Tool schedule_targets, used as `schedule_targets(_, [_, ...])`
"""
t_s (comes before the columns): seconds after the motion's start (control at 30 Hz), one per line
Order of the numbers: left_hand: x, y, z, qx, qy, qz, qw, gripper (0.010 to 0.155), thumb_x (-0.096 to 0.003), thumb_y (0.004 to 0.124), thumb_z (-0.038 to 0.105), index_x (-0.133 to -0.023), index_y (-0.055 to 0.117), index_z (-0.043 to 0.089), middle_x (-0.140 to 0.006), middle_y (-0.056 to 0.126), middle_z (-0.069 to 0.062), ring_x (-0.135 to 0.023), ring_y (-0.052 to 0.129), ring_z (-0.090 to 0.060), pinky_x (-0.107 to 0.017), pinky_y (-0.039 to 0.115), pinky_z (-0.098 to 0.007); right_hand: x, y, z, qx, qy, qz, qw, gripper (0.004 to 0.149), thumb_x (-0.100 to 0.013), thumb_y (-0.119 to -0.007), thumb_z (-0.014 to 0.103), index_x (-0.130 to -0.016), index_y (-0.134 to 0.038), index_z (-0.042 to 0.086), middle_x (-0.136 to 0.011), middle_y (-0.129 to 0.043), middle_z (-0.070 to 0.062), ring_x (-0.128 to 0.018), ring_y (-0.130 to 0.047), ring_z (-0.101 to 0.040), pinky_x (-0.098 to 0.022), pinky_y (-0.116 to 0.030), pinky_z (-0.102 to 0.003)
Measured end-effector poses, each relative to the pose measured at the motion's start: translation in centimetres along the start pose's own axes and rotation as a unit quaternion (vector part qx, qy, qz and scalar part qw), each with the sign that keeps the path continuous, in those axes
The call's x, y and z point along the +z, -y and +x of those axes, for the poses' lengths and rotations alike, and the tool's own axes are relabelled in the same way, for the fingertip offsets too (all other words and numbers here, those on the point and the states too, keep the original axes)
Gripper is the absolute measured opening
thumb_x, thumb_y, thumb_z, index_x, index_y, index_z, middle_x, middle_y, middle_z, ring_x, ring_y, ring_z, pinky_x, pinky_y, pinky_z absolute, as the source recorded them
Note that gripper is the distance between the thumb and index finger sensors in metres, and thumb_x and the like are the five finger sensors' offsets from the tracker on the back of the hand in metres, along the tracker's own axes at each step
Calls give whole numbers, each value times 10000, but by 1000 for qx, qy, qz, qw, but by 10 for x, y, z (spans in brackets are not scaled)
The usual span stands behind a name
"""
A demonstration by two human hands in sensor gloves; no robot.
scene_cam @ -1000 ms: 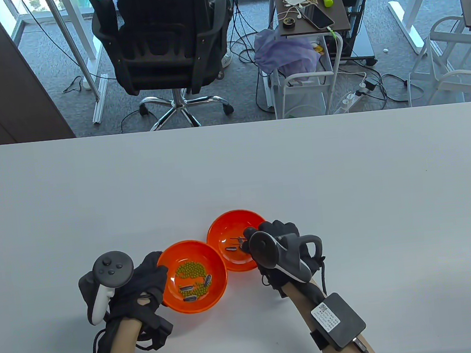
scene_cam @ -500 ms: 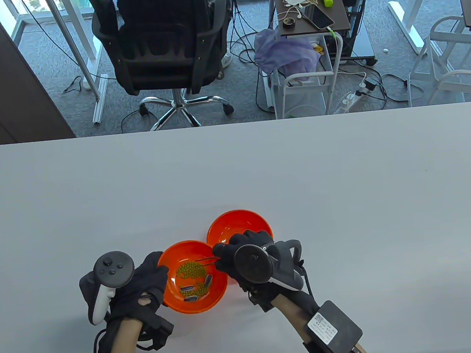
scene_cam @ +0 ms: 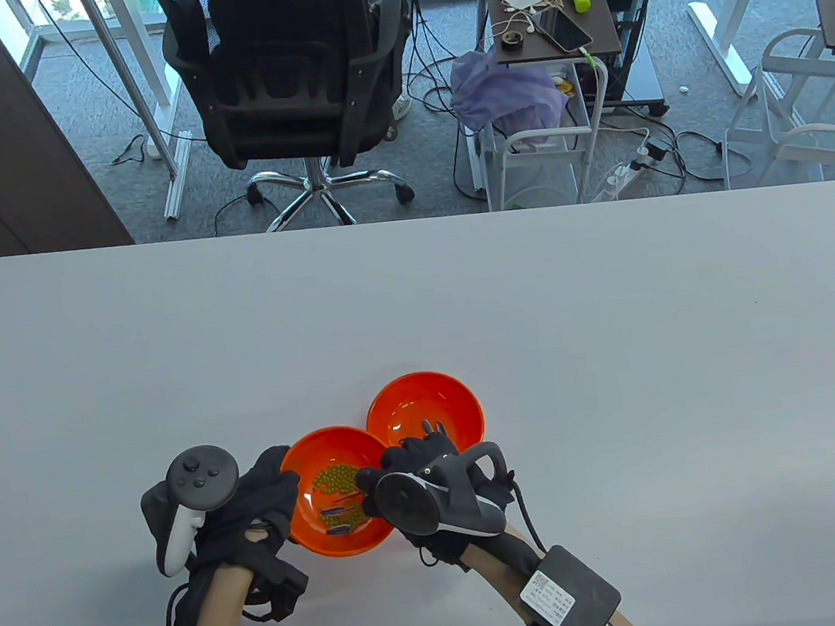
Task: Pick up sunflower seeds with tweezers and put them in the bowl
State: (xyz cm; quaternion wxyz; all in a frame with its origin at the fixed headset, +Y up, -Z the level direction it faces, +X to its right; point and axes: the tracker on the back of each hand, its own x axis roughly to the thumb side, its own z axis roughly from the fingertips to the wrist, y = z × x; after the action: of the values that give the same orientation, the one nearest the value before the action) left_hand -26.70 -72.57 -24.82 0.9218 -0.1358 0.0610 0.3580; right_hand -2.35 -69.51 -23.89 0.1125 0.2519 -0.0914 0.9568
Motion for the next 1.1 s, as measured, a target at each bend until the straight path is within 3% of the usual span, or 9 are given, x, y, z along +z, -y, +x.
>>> schedule_targets(0.53, [0,1,0,-2,-1,0,1000,515,-485,721,362,-973,720,199,-723,983,-86,-261,1169,-171,-236,978,-332,1,3,-5,1,-4,-32,999,385,-280,-925,471,-608,-1065,327,-392,-973,165,-346,-980,-112,-528,-844,-407])
schedule_targets(0.9, [0,0,-1,0,-5,2,1000,515,-484,720,362,-973,721,199,-722,983,-84,-260,1169,-172,-236,979,-332,0,32,-45,-32,-107,-99,989,386,-283,-926,467,-609,-1067,316,-389,-973,161,-338,-978,-115,-521,-845,-410])
schedule_targets(1.1, [0,-1,-2,0,-6,3,1000,514,-485,721,361,-972,721,198,-722,983,-85,-260,1169,-173,-235,979,-332,2,35,-73,-17,-157,-112,981,384,-285,-926,465,-609,-1067,315,-389,-972,160,-335,-977,-116,-519,-845,-411])
